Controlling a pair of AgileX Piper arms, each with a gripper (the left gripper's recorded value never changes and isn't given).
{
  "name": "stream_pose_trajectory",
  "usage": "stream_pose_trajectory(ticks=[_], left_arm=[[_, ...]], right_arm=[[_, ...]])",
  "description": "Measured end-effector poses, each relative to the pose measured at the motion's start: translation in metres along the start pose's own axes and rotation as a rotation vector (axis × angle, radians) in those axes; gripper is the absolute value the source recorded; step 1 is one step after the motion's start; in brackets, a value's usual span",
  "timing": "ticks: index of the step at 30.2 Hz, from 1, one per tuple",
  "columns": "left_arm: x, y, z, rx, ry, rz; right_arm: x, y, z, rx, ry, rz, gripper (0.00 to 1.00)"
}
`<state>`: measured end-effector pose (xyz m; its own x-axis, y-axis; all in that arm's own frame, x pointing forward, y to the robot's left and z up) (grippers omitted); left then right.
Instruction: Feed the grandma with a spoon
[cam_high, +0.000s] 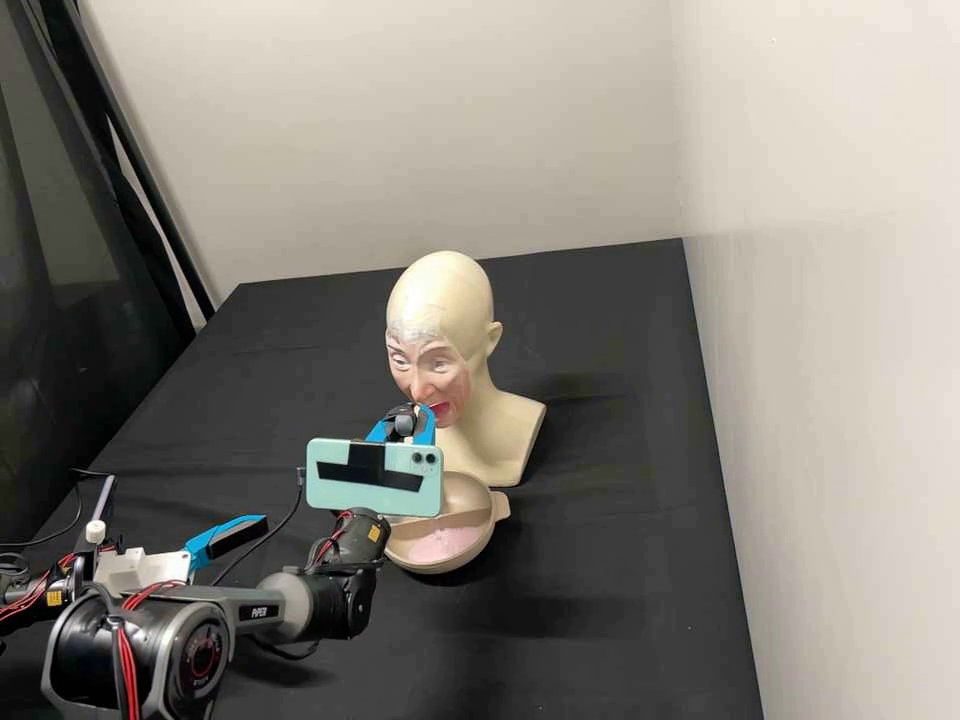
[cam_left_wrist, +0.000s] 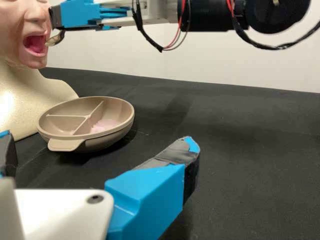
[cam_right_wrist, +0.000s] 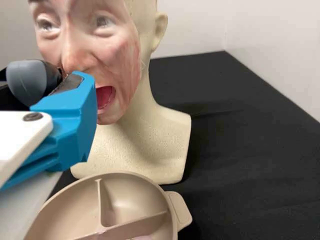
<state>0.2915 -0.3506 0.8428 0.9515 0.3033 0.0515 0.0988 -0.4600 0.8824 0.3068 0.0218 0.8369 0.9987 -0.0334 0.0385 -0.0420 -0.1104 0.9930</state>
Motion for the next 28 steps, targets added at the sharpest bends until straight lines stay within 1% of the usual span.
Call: stream_pose_trajectory(ticks=[2, 6, 9, 12, 14, 18, 19, 21, 22, 24, 25, 26, 28], left_arm=[[0.0, 0.0, 0.0, 0.0, 0.0, 0.0], [0.0, 0.0, 0.0, 0.0, 0.0, 0.0], [0.0, 0.0, 0.001, -0.002, 0.0, 0.0], [0.0001, -0.001, 0.002, -0.006, 0.003, 0.001], [-0.0007, -0.002, 0.004, 0.001, 0.007, 0.005], [-0.0032, -0.003, 0.008, 0.044, 0.047, 0.036], [-0.0044, -0.003, 0.009, 0.047, 0.056, 0.049], [-0.005, -0.001, 0.01, 0.045, 0.051, 0.075], [-0.0059, 0.0, 0.01, 0.049, 0.044, 0.09], [-0.0087, 0.0, 0.01, 0.042, 0.038, 0.114], [-0.0097, 0.001, 0.009, 0.036, 0.039, 0.126], [-0.0107, 0.002, 0.007, 0.021, 0.041, 0.138], [-0.0117, 0.002, 0.005, -0.014, 0.045, 0.142]], right_arm=[[-0.006, -0.002, 0.001, 0.011, 0.016, 0.021, 0.0], [-0.012, -0.006, 0.001, 0.011, 0.042, 0.03, 0.0], [-0.016, -0.008, 0.002, 0.011, 0.05, 0.031, 0.0], [-0.016, -0.009, 0.003, 0.011, 0.049, 0.03, 0.0], [-0.016, -0.009, 0.003, 0.011, 0.05, 0.031, 0.0], [-0.016, -0.009, 0.003, 0.011, 0.05, 0.031, 0.0], [-0.016, -0.009, 0.003, 0.011, 0.05, 0.031, 0.0], [-0.016, -0.009, 0.003, 0.011, 0.05, 0.031, 0.0], [-0.016, -0.009, 0.003, 0.011, 0.05, 0.031, 0.0], [-0.016, -0.009, 0.003, 0.011, 0.05, 0.031, 0.0], [-0.016, -0.009, 0.003, 0.011, 0.05, 0.031, 0.0], [-0.016, -0.009, 0.003, 0.011, 0.05, 0.031, 0.0], [-0.016, -0.009, 0.003, 0.011, 0.05, 0.031, 0.0]])
